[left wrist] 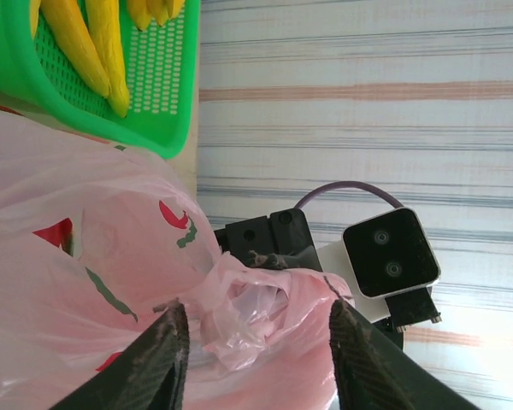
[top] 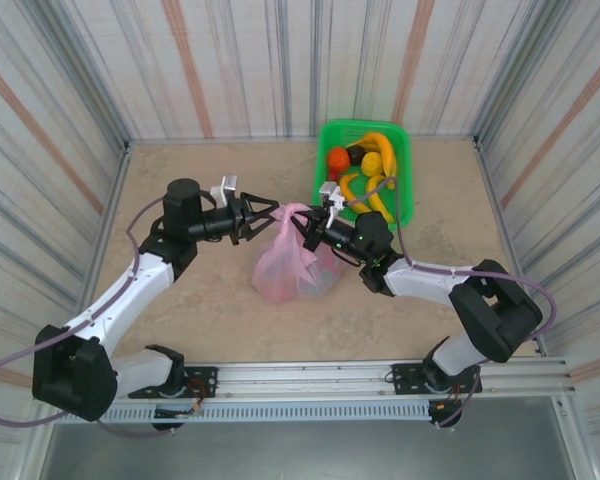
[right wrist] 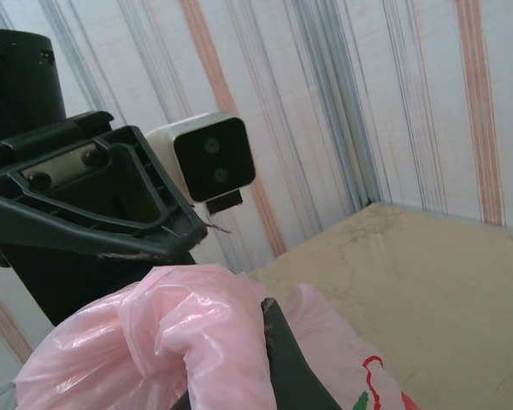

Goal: Place the fake fruits into the plastic bag and tie a complex knot

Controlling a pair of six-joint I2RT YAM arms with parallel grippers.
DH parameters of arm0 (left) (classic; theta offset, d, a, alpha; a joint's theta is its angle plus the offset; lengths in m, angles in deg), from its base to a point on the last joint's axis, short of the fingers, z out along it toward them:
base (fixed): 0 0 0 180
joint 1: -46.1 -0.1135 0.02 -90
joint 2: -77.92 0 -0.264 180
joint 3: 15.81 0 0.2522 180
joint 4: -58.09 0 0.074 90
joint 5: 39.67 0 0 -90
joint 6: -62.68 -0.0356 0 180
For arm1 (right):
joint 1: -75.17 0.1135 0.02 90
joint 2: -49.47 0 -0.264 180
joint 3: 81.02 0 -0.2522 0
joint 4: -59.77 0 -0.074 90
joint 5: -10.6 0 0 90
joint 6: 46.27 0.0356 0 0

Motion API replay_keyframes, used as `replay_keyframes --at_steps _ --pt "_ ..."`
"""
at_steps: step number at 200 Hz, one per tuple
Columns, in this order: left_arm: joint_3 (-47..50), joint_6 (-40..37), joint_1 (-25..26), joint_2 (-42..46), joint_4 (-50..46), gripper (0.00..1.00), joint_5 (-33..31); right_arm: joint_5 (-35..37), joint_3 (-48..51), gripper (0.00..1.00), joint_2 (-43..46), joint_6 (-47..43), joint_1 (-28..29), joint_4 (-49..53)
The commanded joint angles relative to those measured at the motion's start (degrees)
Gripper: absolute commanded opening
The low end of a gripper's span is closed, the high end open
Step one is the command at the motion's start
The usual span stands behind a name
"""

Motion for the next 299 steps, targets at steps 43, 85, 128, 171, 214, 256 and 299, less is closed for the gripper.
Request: replay_keyframes --at_steps 43,85,128,171,214,256,299 --pt "0.6 1.5 0.4 -2.3 4.3 0.29 0.5 -1.1 0.2 0.0 1.1 -0.1 0.4 -1.0" --pt "0.6 1.6 0.4 -2.3 4.4 0.16 0.3 -1.1 0.2 0.0 0.9 -0.1 0.4 -0.9" --pt "0.5 1.4 0.7 -2.1 3.8 0.04 0.0 -1.1 0.2 0.0 1.1 -0.4 0.5 -0.5" --pt "0.4 1.1 0.9 -2.2 3.4 0.0 -0.4 -0.9 0.1 0.0 1.4 -0.6 0.4 0.2" --pt "0.4 1.1 1.4 -2.6 3.8 0.0 -0.4 -0.6 0.5 0.16 2.8 -1.6 0.2 1.9" --pt "-0.1 1.0 2.1 -3.5 4.5 0.0 -0.3 0.1 2.2 0.33 6.7 -3.4 -0.8 6.5" --pt "-0.6 1.2 2.3 -4.3 4.9 0.0 -0.3 0.3 4.2 0.52 11.8 -5.4 -2.3 12.9"
